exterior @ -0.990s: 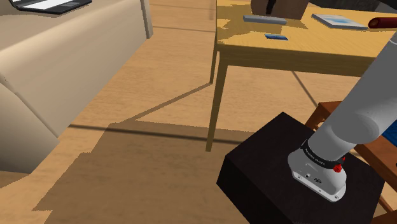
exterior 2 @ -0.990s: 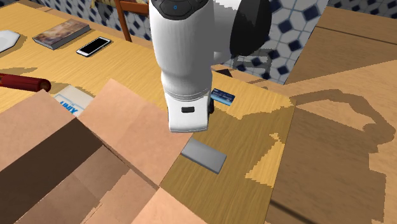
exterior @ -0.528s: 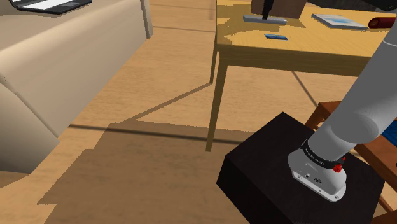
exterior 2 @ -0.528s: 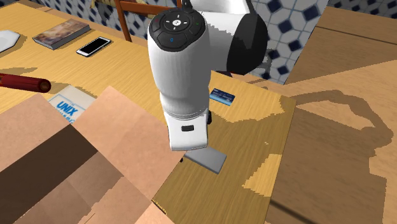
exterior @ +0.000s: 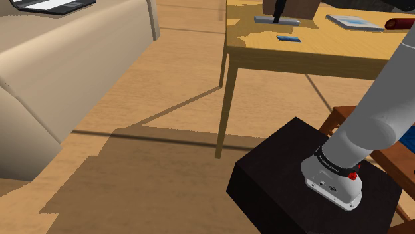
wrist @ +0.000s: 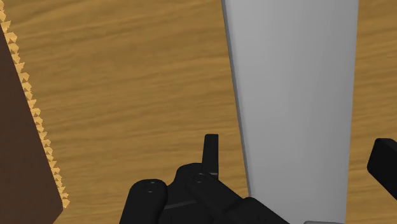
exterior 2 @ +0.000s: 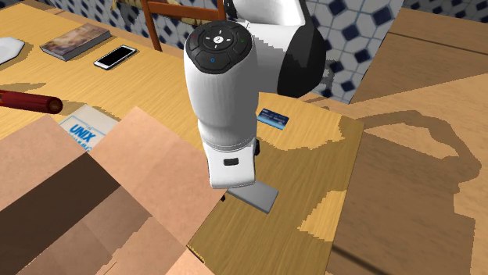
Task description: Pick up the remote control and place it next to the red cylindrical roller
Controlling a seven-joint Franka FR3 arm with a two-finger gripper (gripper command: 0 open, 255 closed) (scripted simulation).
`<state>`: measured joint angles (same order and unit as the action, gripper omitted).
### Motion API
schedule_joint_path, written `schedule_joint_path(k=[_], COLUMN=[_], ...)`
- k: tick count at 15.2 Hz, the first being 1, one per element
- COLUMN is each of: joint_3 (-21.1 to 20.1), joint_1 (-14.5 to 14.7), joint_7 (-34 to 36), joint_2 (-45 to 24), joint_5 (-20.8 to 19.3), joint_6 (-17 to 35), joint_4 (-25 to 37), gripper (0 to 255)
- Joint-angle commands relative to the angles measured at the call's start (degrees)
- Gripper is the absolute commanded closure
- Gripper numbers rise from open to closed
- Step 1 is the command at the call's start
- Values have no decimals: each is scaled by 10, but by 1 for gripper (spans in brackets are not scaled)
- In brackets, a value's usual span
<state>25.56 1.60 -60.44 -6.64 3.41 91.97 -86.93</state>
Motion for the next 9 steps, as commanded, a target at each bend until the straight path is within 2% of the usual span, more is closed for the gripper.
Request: schedule_joint_path(k=[1, 2, 9], joint_3=[0, 0, 0], joint_1=[0, 0, 0], joint_7=[0, 0, 1], joint_2=[0, 0, 1], joint_5=[0, 0, -1], joint_6=[0, 0, 2], joint_4=[-1, -1, -3], gripper=[0, 255, 255])
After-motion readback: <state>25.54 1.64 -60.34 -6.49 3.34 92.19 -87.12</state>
